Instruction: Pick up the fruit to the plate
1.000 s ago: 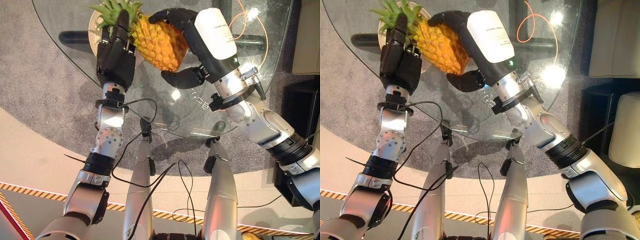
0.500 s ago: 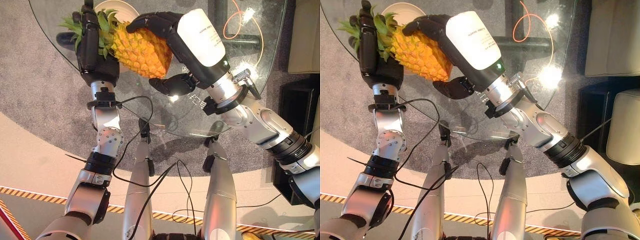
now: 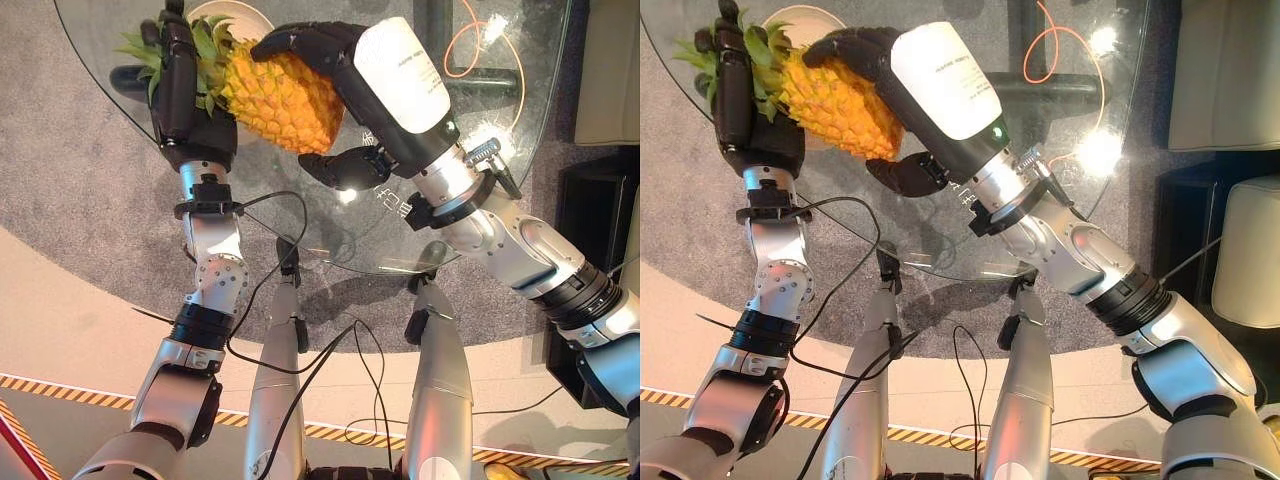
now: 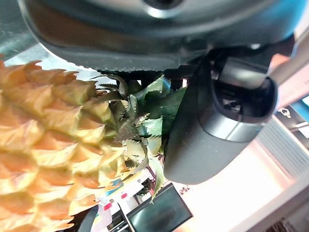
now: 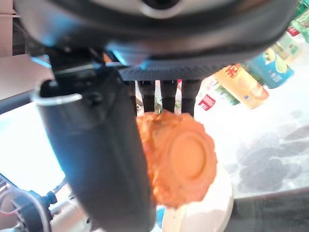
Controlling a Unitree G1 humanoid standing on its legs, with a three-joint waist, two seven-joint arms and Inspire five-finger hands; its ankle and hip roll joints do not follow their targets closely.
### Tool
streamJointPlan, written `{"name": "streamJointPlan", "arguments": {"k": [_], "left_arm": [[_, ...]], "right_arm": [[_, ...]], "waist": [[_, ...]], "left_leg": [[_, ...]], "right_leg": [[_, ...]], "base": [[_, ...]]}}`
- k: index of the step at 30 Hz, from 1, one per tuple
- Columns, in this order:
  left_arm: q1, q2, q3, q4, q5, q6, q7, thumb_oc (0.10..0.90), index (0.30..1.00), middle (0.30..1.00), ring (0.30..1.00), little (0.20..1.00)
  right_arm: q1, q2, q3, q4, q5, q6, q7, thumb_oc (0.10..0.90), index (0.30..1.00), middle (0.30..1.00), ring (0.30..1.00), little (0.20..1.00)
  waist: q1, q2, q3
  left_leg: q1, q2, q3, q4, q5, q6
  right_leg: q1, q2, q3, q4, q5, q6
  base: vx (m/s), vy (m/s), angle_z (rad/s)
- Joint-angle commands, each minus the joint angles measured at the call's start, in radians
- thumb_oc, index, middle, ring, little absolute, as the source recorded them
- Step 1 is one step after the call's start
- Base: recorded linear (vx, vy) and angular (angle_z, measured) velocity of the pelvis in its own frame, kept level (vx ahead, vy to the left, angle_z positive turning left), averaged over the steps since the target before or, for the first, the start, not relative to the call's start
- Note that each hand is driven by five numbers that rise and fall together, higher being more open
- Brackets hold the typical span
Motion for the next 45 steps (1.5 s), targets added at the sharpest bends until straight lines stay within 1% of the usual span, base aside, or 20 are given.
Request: {"name": "streamJointPlan", "arguments": {"k": [1,10,11,14,19,20,21,22,23,24,25,26,27,28,32,36,39,41,42,45], "left_arm": [[-0.153,0.015,0.011,-0.078,0.153,-0.097,-0.006,0.1,0.3,0.3,0.3,0.2],[-0.156,0.009,0.042,-0.062,0.219,-0.134,0.095,0.1,0.3,0.3,0.3,0.2],[-0.163,0.011,0.044,-0.059,0.225,-0.139,0.108,0.1,0.3,0.3,0.3,0.2],[-0.16,0.008,0.048,-0.055,0.241,-0.151,0.13,0.1,0.3,0.3,0.3,0.2],[-0.168,0.003,0.059,-0.043,0.298,-0.186,0.213,0.1,0.3,0.3,0.3,0.2],[-0.173,0.004,0.06,-0.044,0.308,-0.188,0.228,0.1,0.3,0.3,0.3,0.2],[-0.171,0.004,0.063,-0.043,0.322,-0.194,0.249,0.1,0.3,0.3,0.3,0.2],[-0.175,0.005,0.064,-0.043,0.334,-0.198,0.264,0.1,0.3,0.3,0.3,0.2],[-0.172,0.003,0.07,-0.04,0.354,-0.205,0.293,0.1,0.3,0.3,0.3,0.2],[-0.176,0.004,0.071,-0.041,0.357,-0.205,0.297,0.1,0.3,0.3,0.3,0.2],[-0.172,0.004,0.073,-0.038,0.372,-0.209,0.315,0.1,0.3,0.3,0.3,0.2],[-0.176,0.005,0.075,-0.039,0.379,-0.209,0.324,0.1,0.3,0.3,0.3,0.2],[-0.173,0.002,0.078,-0.037,0.395,-0.211,0.342,0.1,0.3,0.3,0.3,0.2],[-0.177,0.004,0.08,-0.038,0.409,-0.215,0.358,0.1,0.3,0.3,0.3,0.2],[-0.18,0.004,0.086,-0.033,0.451,-0.225,0.408,0.1,0.3,0.3,0.3,0.2],[-0.183,0.008,0.095,-0.023,0.511,-0.234,0.465,0.1,0.3,0.3,0.3,0.2],[-0.185,0.014,0.101,-0.015,0.584,-0.241,0.523,0.1,0.3,0.3,0.3,0.2],[-0.192,0.021,0.104,-0.006,0.666,-0.24,0.576,0.1,0.3,0.3,0.3,0.2],[-0.197,0.023,0.107,-0.004,0.69,-0.238,0.589,0.1,0.3,0.3,0.3,0.2],[-0.204,0.036,0.109,0.017,0.761,-0.238,0.631,0.1,0.3,0.3,0.3,0.2]], "right_arm": [[-0.09,0.058,-0.076,-0.106,0.017,-0.077,-0.065,0.8,0.9,0.9,0.9,0.9],[-0.078,0.07,-0.105,-0.1,0.007,-0.076,-0.064,0.8,0.9,0.9,0.9,0.9],[-0.082,0.068,-0.108,-0.099,0.008,-0.078,-0.064,0.8,0.9,0.9,0.9,0.9],[-0.08,0.07,-0.107,-0.099,0.007,-0.076,-0.065,0.8,0.9,0.9,0.9,0.9],[-0.083,0.075,-0.11,-0.087,-0.001,-0.076,-0.074,0.8,0.9,0.9,0.9,0.9],[-0.089,0.074,-0.112,-0.088,0.0,-0.073,-0.075,0.8,0.9,0.9,0.9,0.9],[-0.085,0.073,-0.113,-0.085,-0.001,-0.074,-0.081,0.8,0.9,0.9,0.9,0.9],[-0.09,0.073,-0.115,-0.084,-0.002,-0.072,-0.083,0.8,0.9,0.9,0.9,0.9],[-0.087,0.075,-0.12,-0.082,-0.005,-0.066,-0.089,0.8,0.9,0.9,0.9,0.9],[-0.091,0.074,-0.121,-0.083,-0.006,-0.065,-0.09,0.8,0.9,0.9,0.9,0.9],[-0.088,0.075,-0.123,-0.082,-0.006,-0.064,-0.092,0.8,0.9,0.9,0.9,0.9],[-0.091,0.073,-0.126,-0.081,-0.007,-0.064,-0.094,0.8,0.9,0.9,0.9,0.9],[-0.085,0.076,-0.128,-0.077,-0.009,-0.064,-0.099,0.8,0.9,0.9,0.9,0.9],[-0.09,0.077,-0.129,-0.077,-0.011,-0.06,-0.102,0.8,0.9,0.9,0.9,0.9],[-0.088,0.076,-0.136,-0.07,-0.003,-0.051,-0.116,0.8,0.9,0.9,0.9,0.9],[-0.073,0.076,-0.152,-0.06,0.006,-0.051,-0.142,0.8,0.9,0.9,0.9,0.9],[-0.058,0.08,-0.169,-0.049,0.007,-0.036,-0.168,0.8,0.9,0.9,0.9,0.9],[-0.047,0.08,-0.181,-0.028,0.013,-0.013,-0.21,0.8,0.9,0.9,0.9,0.9],[-0.045,0.08,-0.191,-0.02,0.019,-0.005,-0.226,0.8,0.9,0.9,0.9,0.9],[-0.017,0.079,-0.22,0.025,0.053,0.013,-0.295,0.8,0.9,0.9,0.9,0.9]], "waist": [[0.014,-0.027,-0.023],[0.014,-0.028,-0.023],[0.013,-0.029,-0.023],[0.013,-0.029,-0.023],[0.014,-0.029,-0.023],[0.013,-0.029,-0.023],[0.015,-0.029,-0.023],[0.014,-0.028,-0.023],[0.016,-0.029,-0.023],[0.016,-0.029,-0.023],[0.016,-0.03,-0.023],[0.015,-0.03,-0.023],[0.016,-0.03,-0.023],[0.015,-0.03,-0.023],[0.015,-0.029,-0.023],[0.012,-0.031,-0.023],[0.01,-0.031,-0.023],[0.008,-0.03,-0.023],[0.007,-0.03,-0.023],[0.0,-0.033,-0.023]], "left_leg": [[-0.008,0.005,-0.009,0.06,-0.07,-0.042],[-0.005,0.006,-0.008,0.058,-0.07,-0.042],[-0.014,0.005,-0.008,0.058,-0.062,-0.041],[-0.008,0.007,-0.008,0.058,-0.068,-0.043],[-0.005,0.007,-0.006,0.054,-0.067,-0.044],[-0.013,0.006,-0.007,0.052,-0.059,-0.043],[-0.005,0.007,-0.006,0.052,-0.066,-0.044],[-0.014,0.005,-0.007,0.051,-0.058,-0.043],[-0.008,0.006,-0.008,0.052,-0.065,-0.045],[-0.017,0.005,-0.008,0.051,-0.057,-0.043],[-0.009,0.006,-0.009,0.051,-0.065,-0.045],[-0.018,0.004,-0.009,0.051,-0.057,-0.043],[-0.009,0.005,-0.009,0.051,-0.065,-0.044],[-0.018,0.005,-0.008,0.051,-0.057,-0.043],[-0.011,0.006,-0.008,0.047,-0.062,-0.045],[-0.011,0.006,-0.007,0.047,-0.061,-0.047],[-0.009,0.007,-0.006,0.049,-0.063,-0.047],[-0.005,0.007,-0.004,0.049,-0.064,-0.048],[-0.014,0.006,-0.004,0.049,-0.057,-0.046],[-0.004,0.009,-0.003,0.051,-0.066,-0.049]], "right_leg": [[0.082,0.009,-0.013,-0.139,0.06,0.059],[0.083,0.01,-0.015,-0.134,0.056,0.058],[0.075,0.009,-0.016,-0.137,0.063,0.056],[0.081,0.01,-0.016,-0.135,0.056,0.057],[0.083,0.01,-0.017,-0.136,0.054,0.058],[0.077,0.009,-0.018,-0.14,0.062,0.056],[0.084,0.009,-0.019,-0.137,0.054,0.058],[0.076,0.009,-0.02,-0.139,0.062,0.056],[0.083,0.009,-0.021,-0.137,0.054,0.057],[0.075,0.008,-0.021,-0.14,0.062,0.056],[0.082,0.009,-0.021,-0.136,0.053,0.057],[0.074,0.009,-0.022,-0.138,0.061,0.055],[0.08,0.01,-0.021,-0.135,0.053,0.057],[0.072,0.01,-0.022,-0.137,0.061,0.055],[0.077,0.011,-0.021,-0.137,0.054,0.056],[0.078,0.013,-0.019,-0.137,0.054,0.056],[0.078,0.013,-0.017,-0.135,0.052,0.056],[0.081,0.013,-0.015,-0.136,0.051,0.054],[0.073,0.012,-0.015,-0.139,0.059,0.053],[0.081,0.015,-0.01,-0.139,0.052,0.054]], "base": [[0.0,0.0,0.0],[0.0,0.0,0.0],[0.0,0.0,0.0],[0.0,0.0,0.0],[0.0,0.0,0.0],[0.0,0.0,0.0],[0.0,0.0,0.0],[0.0,0.0,0.0],[0.0,0.0,0.0],[0.0,0.0,0.0],[0.0,0.0,0.0],[0.0,0.0,0.0],[0.0,0.0,0.0],[0.0,0.0,0.0],[0.0,0.0,0.0],[0.0,0.0,0.0],[0.0,0.0,0.0],[-0.02,0.033,0.0],[-0.01,0.035,0.0],[0.0,0.044,0.0]]}}
